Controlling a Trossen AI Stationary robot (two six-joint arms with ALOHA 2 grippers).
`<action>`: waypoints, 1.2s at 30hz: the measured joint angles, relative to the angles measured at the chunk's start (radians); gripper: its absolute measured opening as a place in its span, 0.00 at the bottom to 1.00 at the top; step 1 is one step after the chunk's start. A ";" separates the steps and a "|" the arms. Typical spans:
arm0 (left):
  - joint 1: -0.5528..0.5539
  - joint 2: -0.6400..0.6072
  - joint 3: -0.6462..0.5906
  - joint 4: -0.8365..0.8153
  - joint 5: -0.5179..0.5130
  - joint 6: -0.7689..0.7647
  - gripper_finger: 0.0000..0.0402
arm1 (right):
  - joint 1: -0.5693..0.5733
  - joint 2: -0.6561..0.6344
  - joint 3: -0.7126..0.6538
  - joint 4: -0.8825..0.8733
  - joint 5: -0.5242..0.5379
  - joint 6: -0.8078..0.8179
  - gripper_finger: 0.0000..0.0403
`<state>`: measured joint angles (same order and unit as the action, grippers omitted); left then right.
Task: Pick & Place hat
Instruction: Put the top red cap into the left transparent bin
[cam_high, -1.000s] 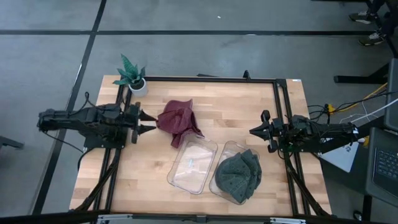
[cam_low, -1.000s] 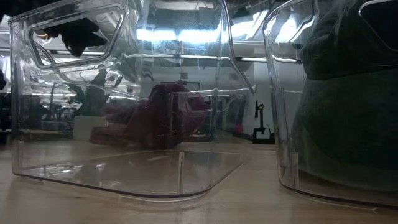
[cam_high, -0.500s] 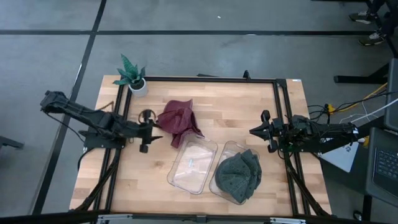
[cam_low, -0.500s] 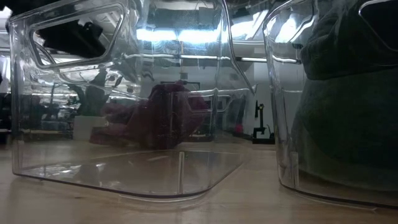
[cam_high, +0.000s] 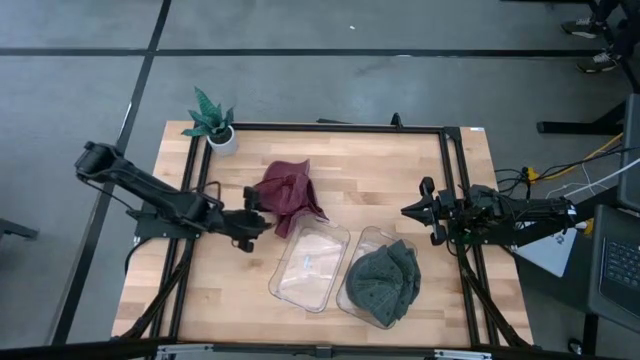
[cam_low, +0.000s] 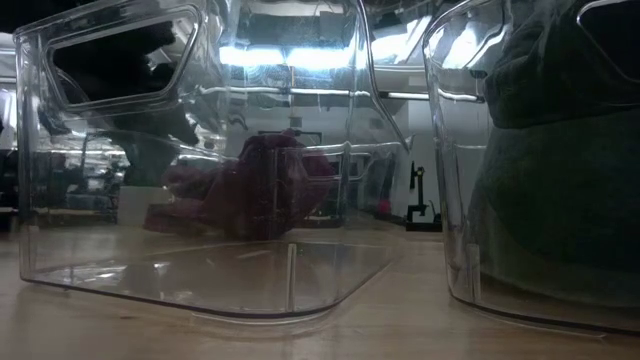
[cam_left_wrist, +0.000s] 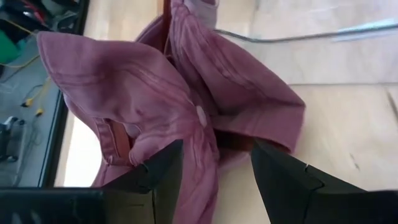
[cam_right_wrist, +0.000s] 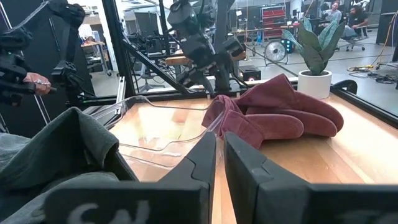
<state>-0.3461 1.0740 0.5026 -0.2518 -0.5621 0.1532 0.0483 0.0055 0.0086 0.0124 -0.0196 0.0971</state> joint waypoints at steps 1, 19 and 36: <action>0.003 0.017 0.000 0.021 -0.010 0.000 0.46 | 0.000 0.000 0.000 0.000 0.000 0.000 0.08; 0.084 0.238 0.024 0.158 -0.077 0.000 0.46 | 0.000 0.000 0.000 0.000 0.000 0.000 0.08; 0.186 0.361 0.096 0.166 -0.130 0.000 0.46 | 0.000 0.000 0.000 0.000 0.000 0.000 0.08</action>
<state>-0.1596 1.4349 0.5987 -0.0858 -0.6920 0.1532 0.0483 0.0055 0.0086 0.0124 -0.0196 0.0969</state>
